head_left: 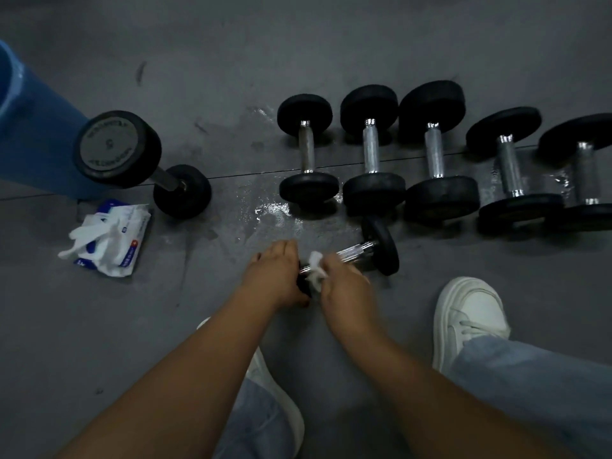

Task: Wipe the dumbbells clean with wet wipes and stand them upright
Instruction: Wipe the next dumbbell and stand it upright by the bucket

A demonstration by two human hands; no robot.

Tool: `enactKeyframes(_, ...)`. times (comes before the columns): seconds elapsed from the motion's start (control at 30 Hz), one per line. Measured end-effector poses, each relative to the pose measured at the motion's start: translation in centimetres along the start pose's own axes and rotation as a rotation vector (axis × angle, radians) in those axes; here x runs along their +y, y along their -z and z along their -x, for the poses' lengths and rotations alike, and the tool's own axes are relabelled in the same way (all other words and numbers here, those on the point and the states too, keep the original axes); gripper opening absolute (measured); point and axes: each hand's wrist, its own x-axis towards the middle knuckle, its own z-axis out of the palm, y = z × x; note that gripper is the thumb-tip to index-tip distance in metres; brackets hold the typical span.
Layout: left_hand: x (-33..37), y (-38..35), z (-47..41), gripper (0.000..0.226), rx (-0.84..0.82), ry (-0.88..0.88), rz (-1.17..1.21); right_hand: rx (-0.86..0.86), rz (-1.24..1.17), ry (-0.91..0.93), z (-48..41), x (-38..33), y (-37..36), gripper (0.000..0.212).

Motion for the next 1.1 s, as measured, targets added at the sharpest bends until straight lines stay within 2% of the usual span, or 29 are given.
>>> enactKeyframes(0.03, 0.8, 0.4, -0.3, 0.116, 0.003, -0.017, -0.027, 0.056, -0.249, -0.222, 0.4, 0.8, 0.3, 0.008)
enactKeyframes(0.1, 3.1, 0.9, -0.6, 0.120, 0.021, -0.056, -0.080, 0.229, -0.883, -0.776, 0.1, 2.6, 0.6, 0.017)
enactKeyframes(0.13, 4.2, 0.9, -0.7, 0.120, 0.036, -0.062, -0.105, 0.290, -1.235, -0.991, -0.3, 3.4, 0.6, 0.020)
enactKeyframes(0.17, 5.0, 0.6, -0.6, 0.117, 0.046, -0.052, -0.126, 0.303, -1.467, -1.079, -0.6, 4.1, 0.6, 0.021)
enactKeyframes(0.23, 5.5, -0.3, -0.2, 0.104, 0.075, -0.004, -0.169, 0.295, -1.712, -1.178, -1.5, 4.9, 1.2, 0.020)
enactKeyframes(0.3, 4.5, -1.9, 0.6, 0.080, 0.155, -0.002, -0.228, 0.286, -1.904, -1.247, -2.4, 4.5, 1.7, 0.020)
enactKeyframes(0.37, 3.3, -3.6, 1.3, 0.059, 0.213, -0.048, -0.278, 0.221, -1.976, -1.275, -3.3, 4.1, 1.6, 0.021)
enactKeyframes(0.4, 3.2, -4.2, 1.5, 0.055, 0.230, -0.061, -0.275, 0.168, -1.924, -1.277, -4.1, 3.6, 1.4, 0.023)
enactKeyframes(0.53, 3.7, -4.5, 1.4, 0.058, 0.189, -0.070, -0.244, 0.074, -1.839, -1.248, -4.4, 2.2, 2.0, 0.028)
enactKeyframes(0.83, 3.9, -4.2, 1.4, 0.058, 0.213, -0.050, -0.216, 0.130, -1.794, -1.254, -4.0, 1.0, 2.8, 0.040)
enactKeyframes(0.97, 3.8, -4.0, 1.6, 0.060, 0.197, -0.041, -0.234, 0.058, -1.768, -1.258, -4.8, 1.4, 2.7, 0.025)
enactKeyframes(1.1, 3.8, -3.9, 1.4, 0.060, 0.192, -0.041, -0.245, 0.128, -1.772, -1.206, -3.1, 1.9, 2.3, 0.020)
